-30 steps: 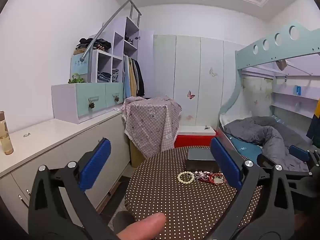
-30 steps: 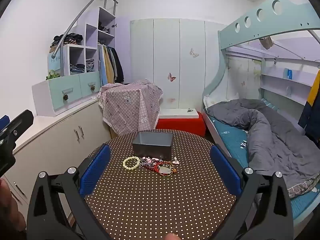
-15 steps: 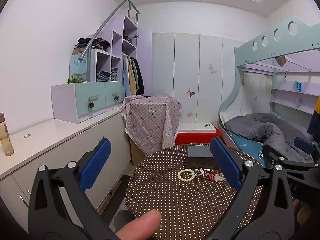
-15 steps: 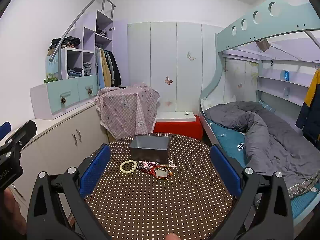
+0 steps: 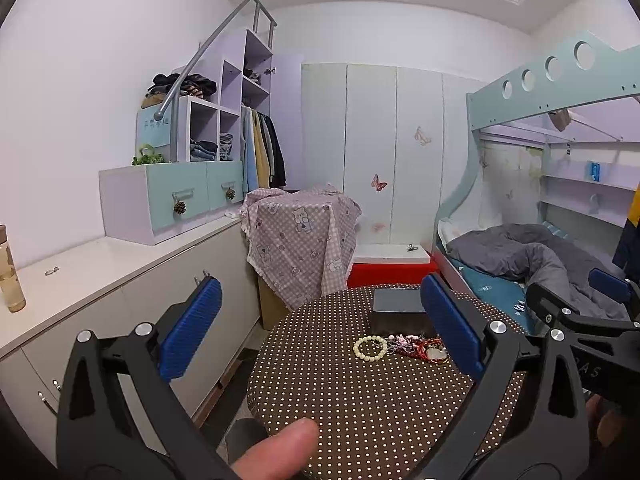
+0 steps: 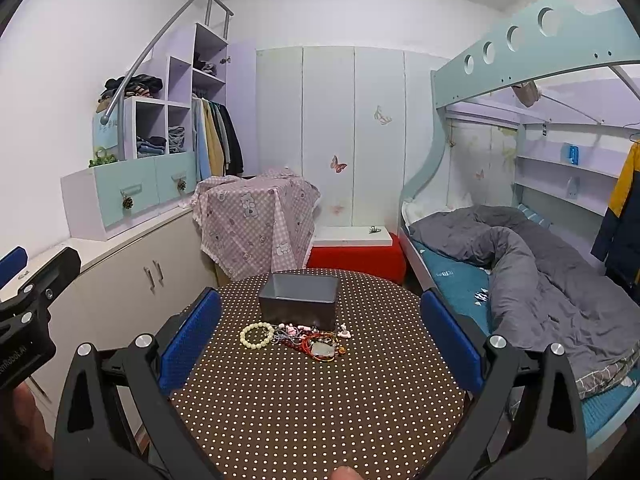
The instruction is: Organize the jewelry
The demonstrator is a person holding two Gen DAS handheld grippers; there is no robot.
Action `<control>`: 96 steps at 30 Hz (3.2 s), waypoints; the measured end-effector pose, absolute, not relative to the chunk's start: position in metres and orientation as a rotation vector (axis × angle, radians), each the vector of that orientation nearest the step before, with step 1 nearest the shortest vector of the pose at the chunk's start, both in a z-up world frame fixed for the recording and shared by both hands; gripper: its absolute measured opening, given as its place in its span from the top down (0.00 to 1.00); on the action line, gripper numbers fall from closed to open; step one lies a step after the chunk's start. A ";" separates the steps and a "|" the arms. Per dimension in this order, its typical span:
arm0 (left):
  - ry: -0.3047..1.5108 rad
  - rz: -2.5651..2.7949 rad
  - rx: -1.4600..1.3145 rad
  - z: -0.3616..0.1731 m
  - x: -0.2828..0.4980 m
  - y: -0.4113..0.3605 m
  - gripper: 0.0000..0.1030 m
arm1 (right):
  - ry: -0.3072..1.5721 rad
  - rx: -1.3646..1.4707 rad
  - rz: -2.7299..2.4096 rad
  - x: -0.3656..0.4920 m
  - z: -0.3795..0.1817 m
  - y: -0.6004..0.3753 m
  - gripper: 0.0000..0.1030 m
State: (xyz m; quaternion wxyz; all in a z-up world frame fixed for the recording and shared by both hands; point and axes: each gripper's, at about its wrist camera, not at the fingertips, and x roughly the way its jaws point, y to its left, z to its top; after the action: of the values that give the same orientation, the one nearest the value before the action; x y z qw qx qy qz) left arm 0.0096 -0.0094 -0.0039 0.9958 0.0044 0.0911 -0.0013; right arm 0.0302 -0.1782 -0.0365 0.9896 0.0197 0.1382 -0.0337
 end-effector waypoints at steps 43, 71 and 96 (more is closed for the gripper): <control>0.576 -0.024 0.067 -0.138 0.194 -0.017 0.06 | 0.551 0.065 -0.100 0.135 -0.129 -0.227 0.07; 0.855 -0.274 0.083 -0.206 0.292 -0.055 0.91 | 0.834 0.013 0.025 0.274 -0.194 -0.269 0.21; 0.681 -0.355 0.057 -0.146 0.247 -0.033 0.91 | 0.733 0.081 0.183 0.245 -0.145 -0.259 0.80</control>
State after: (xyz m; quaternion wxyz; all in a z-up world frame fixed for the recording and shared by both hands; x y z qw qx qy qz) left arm 0.2470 -0.0332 -0.1455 0.9269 0.0279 0.3320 -0.1730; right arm 0.2451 -0.2586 -0.1454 0.9287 0.0395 0.3577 0.0893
